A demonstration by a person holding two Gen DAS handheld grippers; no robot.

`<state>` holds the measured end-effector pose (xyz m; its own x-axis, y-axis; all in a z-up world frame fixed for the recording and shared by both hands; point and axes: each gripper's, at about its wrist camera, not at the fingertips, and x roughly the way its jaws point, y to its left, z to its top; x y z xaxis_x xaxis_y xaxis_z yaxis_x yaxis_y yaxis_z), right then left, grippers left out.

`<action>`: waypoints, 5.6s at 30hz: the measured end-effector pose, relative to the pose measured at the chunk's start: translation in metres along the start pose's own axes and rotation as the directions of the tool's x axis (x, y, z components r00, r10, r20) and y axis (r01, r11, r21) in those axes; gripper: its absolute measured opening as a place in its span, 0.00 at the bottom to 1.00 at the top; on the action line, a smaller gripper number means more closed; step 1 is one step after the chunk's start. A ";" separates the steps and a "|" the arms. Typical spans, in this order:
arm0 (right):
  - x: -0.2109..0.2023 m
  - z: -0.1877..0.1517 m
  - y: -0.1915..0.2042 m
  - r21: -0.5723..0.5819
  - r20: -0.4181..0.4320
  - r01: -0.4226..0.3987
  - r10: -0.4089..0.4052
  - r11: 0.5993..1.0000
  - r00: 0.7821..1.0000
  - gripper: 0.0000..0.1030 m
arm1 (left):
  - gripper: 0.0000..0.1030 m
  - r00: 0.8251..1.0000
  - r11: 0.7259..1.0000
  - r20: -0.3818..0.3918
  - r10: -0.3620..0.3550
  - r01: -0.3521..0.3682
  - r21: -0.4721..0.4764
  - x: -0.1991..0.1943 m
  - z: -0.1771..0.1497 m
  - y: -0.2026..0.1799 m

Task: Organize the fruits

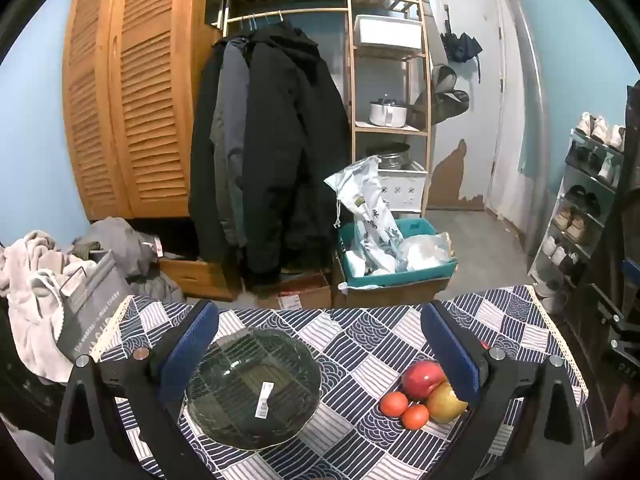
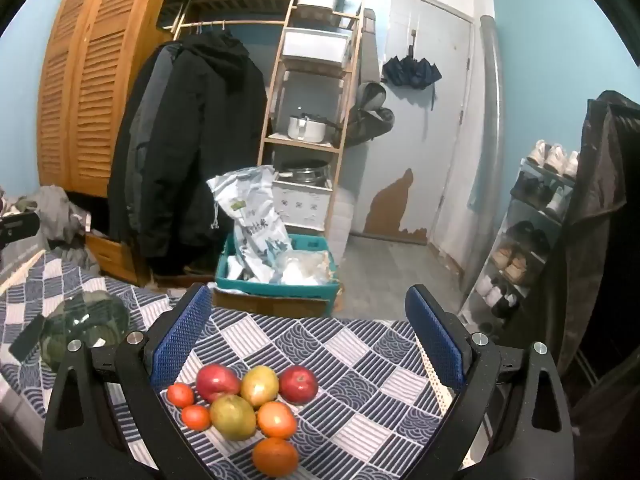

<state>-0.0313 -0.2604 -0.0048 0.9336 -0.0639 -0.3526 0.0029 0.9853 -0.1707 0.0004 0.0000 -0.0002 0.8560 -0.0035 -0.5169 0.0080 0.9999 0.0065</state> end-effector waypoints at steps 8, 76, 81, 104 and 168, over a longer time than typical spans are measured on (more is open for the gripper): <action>0.000 0.002 -0.002 0.000 -0.003 0.009 -0.009 1.000 1.000 0.93 | 0.99 1.000 1.000 0.019 -0.005 0.005 0.007 0.000 -0.003 -0.003; -0.002 -0.001 0.002 -0.014 -0.006 0.003 -0.003 1.000 1.000 0.93 | 0.99 0.999 1.000 0.042 -0.022 0.022 0.006 -0.005 0.005 -0.016; -0.002 -0.002 0.003 -0.014 -0.006 0.002 -0.002 1.000 1.000 0.93 | 0.99 0.999 1.000 0.042 -0.024 0.023 0.003 -0.005 0.005 -0.017; -0.002 -0.002 0.003 -0.016 -0.004 0.004 -0.004 1.000 1.000 0.93 | 0.99 0.999 0.999 0.039 -0.036 0.036 -0.001 -0.006 0.005 -0.026; 0.132 -0.168 0.010 0.113 -0.670 -0.156 0.191 0.981 0.718 0.93 | 0.98 0.841 0.992 -0.537 -0.064 0.115 0.061 0.183 -0.144 -0.061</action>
<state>0.0316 -0.2853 -0.2076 0.4305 0.0368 -0.9019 -0.1024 0.9947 -0.0083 0.0819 -0.0606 -0.2184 0.4421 -0.0620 -0.8948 0.1373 0.9905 -0.0008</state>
